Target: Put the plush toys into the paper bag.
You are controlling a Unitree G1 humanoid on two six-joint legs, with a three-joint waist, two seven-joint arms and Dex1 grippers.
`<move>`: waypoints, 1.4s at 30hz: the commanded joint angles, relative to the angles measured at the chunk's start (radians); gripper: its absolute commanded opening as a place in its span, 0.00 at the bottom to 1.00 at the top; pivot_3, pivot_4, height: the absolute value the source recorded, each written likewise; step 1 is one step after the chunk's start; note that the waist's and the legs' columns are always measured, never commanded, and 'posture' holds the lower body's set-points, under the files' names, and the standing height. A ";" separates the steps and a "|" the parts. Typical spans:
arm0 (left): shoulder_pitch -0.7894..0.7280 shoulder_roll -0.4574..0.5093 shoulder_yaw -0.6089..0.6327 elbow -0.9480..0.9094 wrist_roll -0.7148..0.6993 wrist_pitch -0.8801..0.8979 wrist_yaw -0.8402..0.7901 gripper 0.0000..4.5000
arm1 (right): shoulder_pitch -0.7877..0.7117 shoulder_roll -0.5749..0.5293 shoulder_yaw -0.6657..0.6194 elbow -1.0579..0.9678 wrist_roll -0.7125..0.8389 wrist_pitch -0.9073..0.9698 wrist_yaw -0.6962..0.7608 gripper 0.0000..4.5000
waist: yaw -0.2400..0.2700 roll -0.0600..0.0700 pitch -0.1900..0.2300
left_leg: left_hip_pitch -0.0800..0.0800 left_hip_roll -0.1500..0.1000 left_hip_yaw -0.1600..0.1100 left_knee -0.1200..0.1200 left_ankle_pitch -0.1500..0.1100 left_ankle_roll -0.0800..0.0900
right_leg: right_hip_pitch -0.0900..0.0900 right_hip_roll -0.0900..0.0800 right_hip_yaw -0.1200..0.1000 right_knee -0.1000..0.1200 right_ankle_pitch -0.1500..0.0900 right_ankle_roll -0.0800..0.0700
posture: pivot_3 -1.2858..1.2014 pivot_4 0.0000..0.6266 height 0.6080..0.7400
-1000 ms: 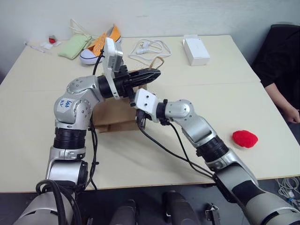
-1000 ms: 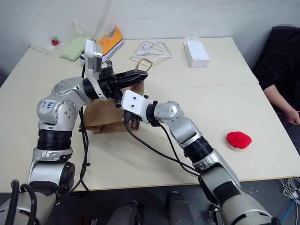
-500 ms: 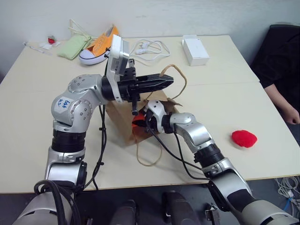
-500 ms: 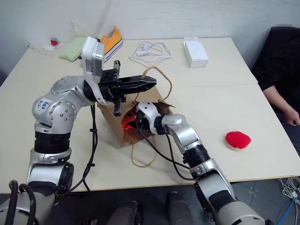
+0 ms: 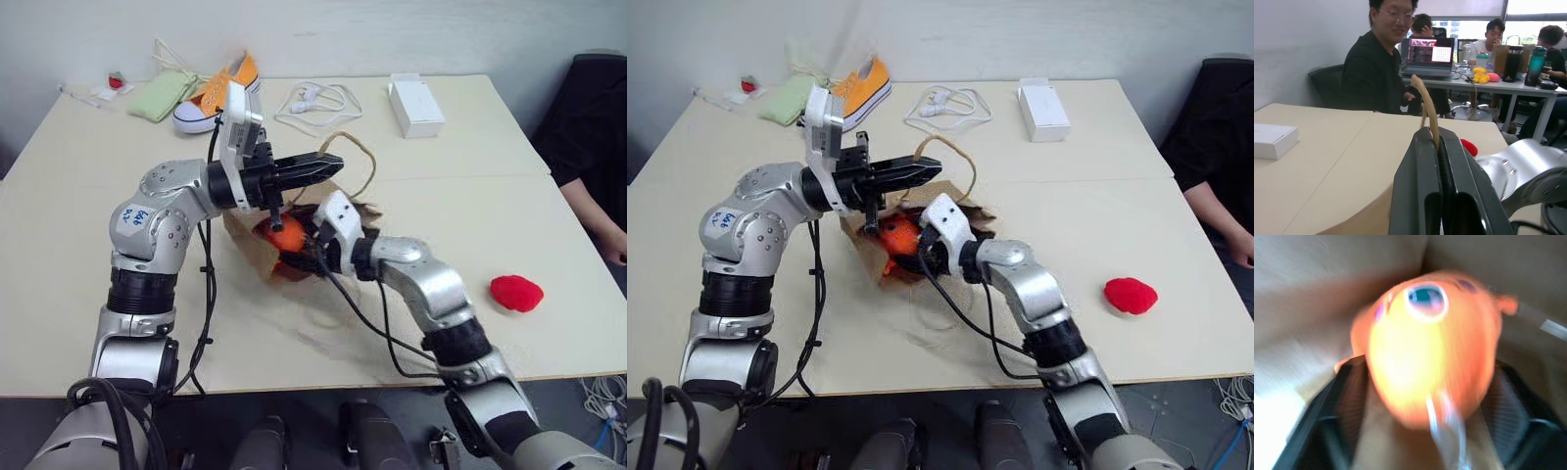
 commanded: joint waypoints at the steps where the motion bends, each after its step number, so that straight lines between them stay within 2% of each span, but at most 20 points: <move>1: -0.020 0.004 0.017 0.000 -0.003 -0.022 -0.007 0.00 | 0.099 -0.083 -0.138 -0.336 0.168 0.180 0.005 0.99 | 0.008 0.000 0.000 | 0.000 0.000 0.000 0.000 0.000 0.000 | 0.000 0.000 0.000 0.000 0.000 0.000 | 0.52 0.24 1.00; 3: -0.022 0.005 0.017 -0.001 -0.007 -0.018 -0.011 0.00 | 0.160 -0.121 -0.235 -0.464 0.254 0.274 -0.020 0.99 | 0.020 0.000 0.000 | 0.000 0.000 -0.001 -0.001 0.000 0.000 | 0.000 0.000 0.000 -0.003 0.000 0.000 | 0.52 0.24 1.00; 7: -0.026 0.014 0.020 -0.004 -0.018 -0.007 -0.025 0.00 | 0.316 -0.190 -0.604 -0.685 0.447 0.481 -0.097 0.99 | 0.031 0.000 0.000 | -0.001 0.000 -0.001 0.000 0.000 0.000 | 0.001 0.000 0.001 -0.008 0.000 0.000 | 0.52 0.24 1.00; 10: -0.027 0.019 0.022 -0.014 -0.025 0.001 -0.033 0.00 | 0.486 -0.292 -0.924 -0.714 0.427 0.548 -0.131 0.99 | 0.048 0.000 0.000 | -0.001 -0.001 -0.001 0.000 0.000 0.001 | 0.002 0.000 0.001 -0.009 0.000 0.000 | 0.52 0.24 1.00; 12: -0.030 0.020 0.021 -0.015 -0.027 -0.001 -0.038 0.00 | 0.592 -0.340 -1.010 -0.680 0.347 0.532 -0.187 0.99 | 0.059 0.000 0.000 | -0.001 -0.001 -0.001 -0.001 -0.001 0.001 | 0.002 0.000 0.002 -0.009 0.000 0.000 | 0.52 0.24 1.00; 15: -0.033 0.017 0.019 -0.011 -0.024 -0.008 -0.042 0.00 | 0.705 -0.348 -1.020 -0.555 0.196 0.456 -0.315 0.99 | 0.065 0.000 0.000 | -0.001 -0.001 0.000 -0.001 0.000 0.002 | 0.002 0.000 0.003 -0.008 0.000 0.000 | 0.52 0.24 1.00; 17: -0.035 0.013 0.019 -0.010 -0.022 -0.010 -0.042 0.00 | 0.737 -0.332 -1.005 -0.482 0.156 0.402 -0.349 0.99 | 0.064 0.000 0.000 | 0.002 -0.001 0.003 -0.001 0.000 0.002 | 0.003 0.000 0.005 -0.007 0.000 0.000 | 0.52 0.24 1.00; 25: -0.029 0.006 0.017 -0.016 -0.013 -0.025 -0.036 0.00 | 0.673 -0.207 -0.946 -0.332 0.206 0.321 -0.380 0.99 | 0.046 0.000 0.000 | 0.004 -0.001 0.005 -0.001 0.000 0.002 | 0.002 0.001 0.007 -0.003 0.000 0.000 | 0.52 0.24 1.00; 30: -0.019 0.012 0.017 -0.022 -0.006 -0.032 -0.036 0.00 | 0.607 -0.148 -1.002 -0.279 0.275 0.344 -0.427 0.99 | 0.047 0.000 0.000 | 0.004 -0.001 0.005 -0.001 0.001 0.001 | 0.002 0.001 0.007 -0.003 0.000 0.000 | 0.52 0.24 1.00; 33: -0.018 0.014 0.015 -0.021 -0.001 -0.039 -0.036 0.00 | 0.597 -0.153 -0.989 -0.257 0.285 0.313 -0.440 0.86 | 0.049 0.000 0.000 | 0.003 -0.001 0.005 -0.001 0.000 0.002 | 0.002 0.001 0.007 -0.003 0.000 0.000 | 0.52 0.24 1.00; 39: -0.015 0.016 0.014 -0.020 0.004 -0.046 -0.031 0.00 | 0.585 -0.172 -0.969 -0.270 0.332 0.269 -0.427 0.39 | 0.048 0.000 0.000 | 0.003 -0.001 0.005 -0.001 0.000 0.002 | 0.002 0.001 0.007 -0.003 0.000 0.000 | 0.52 0.24 1.00; 42: -0.017 0.016 0.014 -0.018 0.005 -0.047 -0.028 0.00 | 0.590 -0.199 -0.905 -0.365 0.396 0.255 -0.358 0.17 | 0.048 0.000 0.000 | 0.003 -0.001 0.005 -0.001 0.000 0.002 | 0.002 0.001 0.007 -0.003 0.000 0.000 | 0.52 0.24 1.00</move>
